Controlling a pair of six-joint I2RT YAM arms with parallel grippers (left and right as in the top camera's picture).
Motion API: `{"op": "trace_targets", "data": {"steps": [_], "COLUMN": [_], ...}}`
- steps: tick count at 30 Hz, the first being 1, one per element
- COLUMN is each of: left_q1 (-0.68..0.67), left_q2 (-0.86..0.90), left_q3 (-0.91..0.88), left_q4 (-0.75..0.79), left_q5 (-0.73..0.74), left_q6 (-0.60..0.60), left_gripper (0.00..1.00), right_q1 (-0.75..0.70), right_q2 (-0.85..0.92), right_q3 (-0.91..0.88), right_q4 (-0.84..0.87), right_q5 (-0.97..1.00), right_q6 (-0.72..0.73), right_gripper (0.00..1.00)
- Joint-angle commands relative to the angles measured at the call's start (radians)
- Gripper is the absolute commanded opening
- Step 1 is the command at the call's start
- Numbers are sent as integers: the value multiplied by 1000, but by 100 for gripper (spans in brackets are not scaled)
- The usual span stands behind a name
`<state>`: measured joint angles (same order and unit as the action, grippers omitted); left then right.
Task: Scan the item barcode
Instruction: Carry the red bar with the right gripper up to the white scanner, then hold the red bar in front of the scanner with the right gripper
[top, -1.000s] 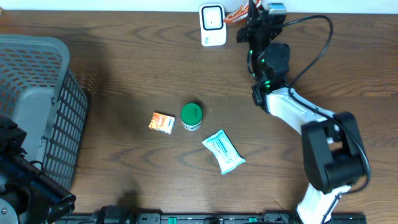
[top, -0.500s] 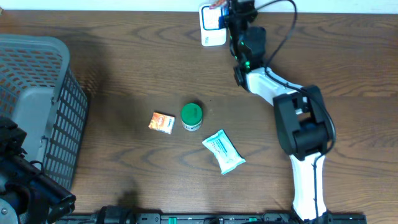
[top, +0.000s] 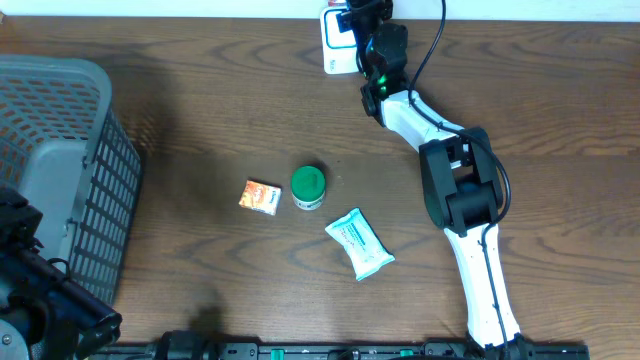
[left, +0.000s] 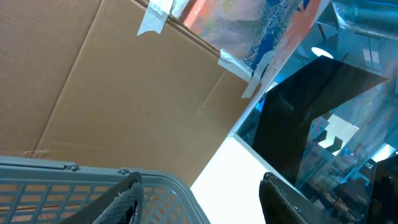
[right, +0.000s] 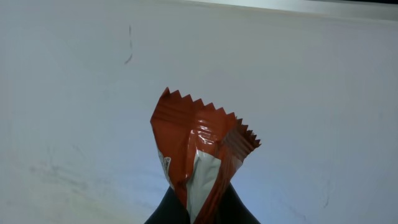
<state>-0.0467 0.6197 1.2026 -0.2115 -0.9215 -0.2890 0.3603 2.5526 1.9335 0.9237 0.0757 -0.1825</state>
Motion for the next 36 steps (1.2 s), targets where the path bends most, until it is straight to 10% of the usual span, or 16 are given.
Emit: {"op": "trace_targets", "data": {"steps": [1,36], "left_q1": [-2,-2], "left_q2": [-2,-2], "left_q3": [-3,-3], "left_q4": [3,3], "left_q5": [-3,-3], "left_q6": [-5,-5], "left_gripper": [61,61], "right_q1": [0,73], "right_q2": [19,19], "right_q3": [38,32], "right_q4": [-18,-586], "right_q5": [-10,-44], "right_q6": [-44,-208], "right_gripper": [1,1]}}
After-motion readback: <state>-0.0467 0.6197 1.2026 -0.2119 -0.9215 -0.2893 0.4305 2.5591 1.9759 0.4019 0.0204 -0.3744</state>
